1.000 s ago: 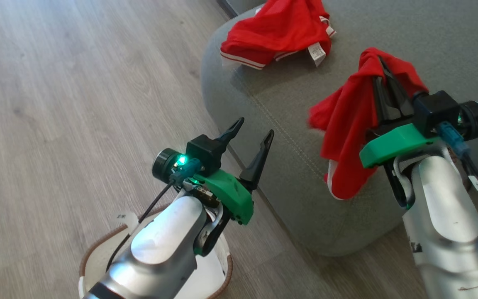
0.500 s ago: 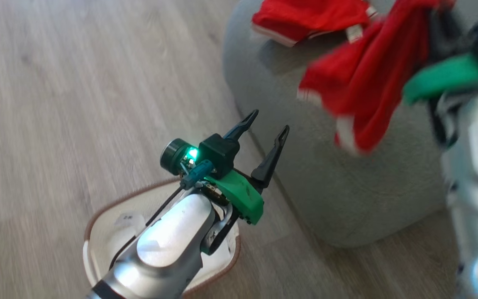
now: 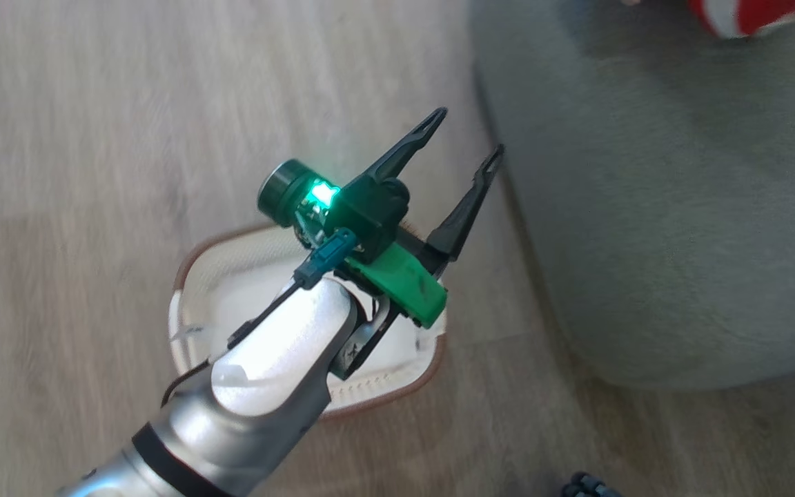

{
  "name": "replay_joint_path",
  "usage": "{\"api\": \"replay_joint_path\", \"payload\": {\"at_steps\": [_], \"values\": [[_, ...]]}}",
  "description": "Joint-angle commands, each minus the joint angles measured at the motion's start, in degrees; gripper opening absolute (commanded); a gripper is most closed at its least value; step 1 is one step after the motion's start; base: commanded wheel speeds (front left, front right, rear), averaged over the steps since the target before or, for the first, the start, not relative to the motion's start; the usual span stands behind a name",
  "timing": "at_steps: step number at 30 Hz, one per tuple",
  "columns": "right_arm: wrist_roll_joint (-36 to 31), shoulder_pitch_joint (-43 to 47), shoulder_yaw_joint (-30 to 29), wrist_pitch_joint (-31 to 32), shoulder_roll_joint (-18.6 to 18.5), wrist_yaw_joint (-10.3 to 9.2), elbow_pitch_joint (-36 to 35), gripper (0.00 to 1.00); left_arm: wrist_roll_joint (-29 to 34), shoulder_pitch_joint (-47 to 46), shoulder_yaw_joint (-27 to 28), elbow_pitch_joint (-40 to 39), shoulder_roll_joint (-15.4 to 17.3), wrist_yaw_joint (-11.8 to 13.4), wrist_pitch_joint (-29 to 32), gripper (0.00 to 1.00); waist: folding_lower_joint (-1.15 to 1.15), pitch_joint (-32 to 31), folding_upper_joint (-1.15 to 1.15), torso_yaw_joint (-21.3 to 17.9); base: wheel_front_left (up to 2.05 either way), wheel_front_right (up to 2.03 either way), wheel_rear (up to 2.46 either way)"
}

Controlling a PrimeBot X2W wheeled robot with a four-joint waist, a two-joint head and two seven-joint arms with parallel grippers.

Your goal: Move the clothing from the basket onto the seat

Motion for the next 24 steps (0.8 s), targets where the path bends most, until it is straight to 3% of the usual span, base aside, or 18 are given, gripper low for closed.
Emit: {"api": "replay_joint_path", "payload": {"at_steps": [1, 8, 16, 18, 19, 20, 24], "values": [[-2.2, -3.6, -1.8, -0.4, -1.7, -0.02, 0.9, 0.00, 0.8, -2.5, 1.0, -3.3, 1.0, 0.7, 0.5, 1.00, -0.01, 5.6, 0.00, 5.4, 0.00, 0.00, 0.00], [-12.4, -7.3, -11.3, -0.4, -5.0, -0.02, 7.0, 0.00, 2.1, -3.9, -0.1, -6.5, 1.1, 1.1, 1.4, 1.00, -0.01, 10.2, 0.00, 10.1, 0.00, 0.00, 0.00], [-24.8, -6.6, -23.3, 0.0, -3.2, -0.02, 11.2, 0.01, 2.6, -4.4, -0.4, -7.6, 1.4, 1.8, 1.2, 1.00, -0.01, 13.6, 0.00, 12.8, 0.00, 0.00, 0.00], [-26.9, -6.0, -25.5, 0.1, -2.5, -0.02, 12.1, 0.29, 2.6, -4.3, -0.4, -7.4, 1.5, 1.9, 1.0, 1.00, -0.01, 13.8, 0.00, 12.9, 0.00, 0.00, 0.00], [-28.5, -5.6, -27.3, 1.1, -2.0, -0.02, 13.6, 0.71, 2.6, -4.3, -0.5, -7.2, 1.6, 1.9, 0.9, 1.00, -0.01, 13.9, 0.00, 13.0, 0.00, 0.00, 0.00], [-29.2, -5.5, -27.9, 1.2, -1.8, -0.02, 14.0, 1.00, 2.6, -4.3, -0.5, -7.1, 1.6, 2.0, 0.9, 1.00, -0.01, 13.9, 0.00, 13.0, 0.00, 0.00, 0.00], [-30.6, -5.1, -29.5, 0.5, -0.8, -0.02, 15.5, 1.00, 2.5, -4.3, -0.3, -6.8, 2.0, 2.3, 0.8, 1.00, -0.01, 14.0, 0.00, 12.1, 0.00, 0.00, 0.00]]}}
